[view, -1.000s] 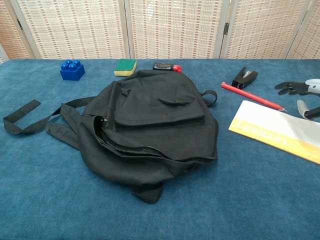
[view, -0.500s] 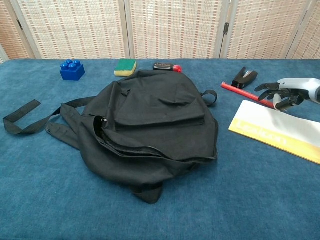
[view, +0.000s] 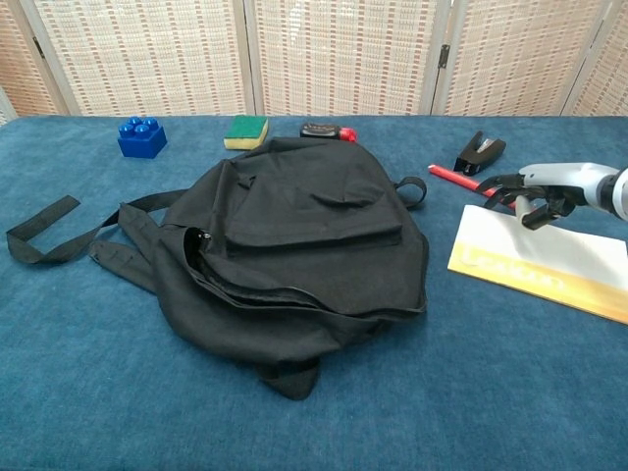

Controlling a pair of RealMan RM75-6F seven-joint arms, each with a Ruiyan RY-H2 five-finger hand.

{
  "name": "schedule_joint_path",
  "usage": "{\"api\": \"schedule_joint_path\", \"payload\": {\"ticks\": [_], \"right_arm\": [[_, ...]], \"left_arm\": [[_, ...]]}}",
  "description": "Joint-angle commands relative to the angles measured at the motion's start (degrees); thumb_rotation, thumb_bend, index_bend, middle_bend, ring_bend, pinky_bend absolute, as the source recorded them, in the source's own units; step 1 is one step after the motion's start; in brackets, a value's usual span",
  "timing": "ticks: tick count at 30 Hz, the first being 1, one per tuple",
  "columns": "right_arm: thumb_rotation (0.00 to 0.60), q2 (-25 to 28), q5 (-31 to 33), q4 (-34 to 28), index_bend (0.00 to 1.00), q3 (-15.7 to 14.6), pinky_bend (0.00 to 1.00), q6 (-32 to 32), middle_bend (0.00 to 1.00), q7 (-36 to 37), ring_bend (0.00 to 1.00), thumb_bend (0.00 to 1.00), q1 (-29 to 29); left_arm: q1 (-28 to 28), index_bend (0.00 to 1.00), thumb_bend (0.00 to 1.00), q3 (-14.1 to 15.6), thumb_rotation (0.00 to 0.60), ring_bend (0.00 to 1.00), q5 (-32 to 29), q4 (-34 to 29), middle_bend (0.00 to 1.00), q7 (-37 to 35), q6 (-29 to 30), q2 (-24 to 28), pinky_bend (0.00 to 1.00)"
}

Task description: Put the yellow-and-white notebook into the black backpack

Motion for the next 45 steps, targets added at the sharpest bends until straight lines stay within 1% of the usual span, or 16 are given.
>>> {"api": "schedule_joint_path", "payload": {"ticks": [1,9,12,20,22,24,25,26,27,28,30,31,33,36,41,45], "right_arm": [[0.600,1.3,-0.4,-2.6,0.00,-1.0,0.00,0.7,0.16,-1.0,0.08,1.00,-0.4],[0.600,5.1,-4.2,-11.4,0.00,-3.5,0.00,2.7,0.16,-2.5,0.08,1.00,-1.7],[0.600,6.9,-6.7,-15.6,0.00,-4.7,0.00,4.1,0.16,-2.5,0.08,1.00,-2.6],[0.600,11.3,-12.9,-24.0,0.00,-8.3,0.00,6.1,0.16,-1.4,0.08,1.00,-4.8],[0.600,12.0,-14.6,-24.9,0.00,-8.7,0.00,8.6,0.16,-1.0,0.09,1.00,-5.9],[0.600,11.9,-16.5,-24.6,0.00,-9.0,0.00,12.4,0.13,-1.4,0.09,1.00,-7.4],[0.600,11.6,-17.9,-23.9,0.00,-9.5,0.00,15.3,0.11,-2.4,0.09,0.98,-8.5],[0.600,11.4,-18.8,-23.4,0.00,-9.9,0.00,17.4,0.07,-3.4,0.08,0.92,-9.3],[0.600,11.2,-19.9,-22.7,0.00,-10.4,0.00,20.0,0.03,-5.1,0.07,0.80,-10.4],[0.600,11.0,-20.5,-22.2,0.00,-10.8,0.00,21.8,0.02,-6.5,0.06,0.72,-11.2],[0.600,10.5,-21.6,-20.9,0.00,-11.7,0.00,25.6,0.00,-9.9,0.03,0.51,-13.0],[0.600,10.5,-21.8,-20.6,0.00,-12.0,0.00,26.8,0.00,-10.9,0.02,0.44,-13.7],[0.600,10.5,-22.5,-20.0,0.00,-12.9,0.00,28.7,0.00,-11.8,0.00,0.33,-15.0],[0.600,10.8,-23.7,-18.2,0.00,-14.3,0.00,30.6,0.00,-12.3,0.00,0.25,-16.6],[0.600,10.8,-24.9,-15.4,0.00,-15.8,0.00,32.3,0.00,-10.9,0.00,0.21,-18.4],[0.600,10.2,-25.6,-13.0,0.00,-16.6,0.00,32.4,0.00,-10.3,0.00,0.21,-19.0]], "left_arm": [[0.0,0.06,0.31,0.0,0.600,0.09,0.0,0.1,0.05,-0.1,0.0,0.0,0.00],[0.1,0.06,0.31,0.1,0.600,0.09,0.2,0.4,0.05,-0.5,0.2,-0.1,0.00],[0.1,0.06,0.31,0.2,0.600,0.09,0.3,0.5,0.05,-0.6,0.2,-0.2,0.00],[0.1,0.06,0.31,0.3,0.600,0.09,0.3,0.8,0.05,-0.9,0.0,-0.5,0.00],[0.1,0.06,0.31,0.3,0.600,0.09,0.4,0.9,0.05,-1.0,0.1,-0.6,0.00],[0.1,0.06,0.31,0.3,0.600,0.09,0.6,0.9,0.05,-1.1,0.2,-0.5,0.00],[0.1,0.06,0.31,0.4,0.600,0.09,0.7,1.0,0.05,-1.1,0.3,-0.5,0.00],[0.1,0.06,0.31,0.4,0.600,0.09,0.7,1.0,0.05,-1.2,0.3,-0.5,0.00],[0.1,0.06,0.31,0.4,0.600,0.09,0.7,0.9,0.05,-1.2,0.3,-0.5,0.00],[0.1,0.06,0.31,0.3,0.600,0.09,0.7,0.9,0.05,-1.2,0.3,-0.5,0.00],[0.0,0.06,0.31,0.3,0.600,0.09,0.7,0.9,0.05,-1.1,0.2,-0.5,0.00],[0.0,0.06,0.31,0.3,0.600,0.09,0.8,0.8,0.05,-1.1,0.2,-0.5,0.00],[-0.1,0.06,0.31,0.3,0.600,0.09,0.8,0.6,0.05,-0.9,0.0,-0.5,0.00],[-0.2,0.06,0.31,0.3,0.600,0.09,1.0,0.3,0.05,-0.6,0.0,-0.5,0.00],[-0.2,0.06,0.31,0.3,0.600,0.09,1.0,-0.2,0.05,-0.2,0.1,-0.3,0.00],[-0.3,0.06,0.31,0.4,0.600,0.09,1.2,-0.6,0.05,0.2,0.2,-0.3,0.00]]}}
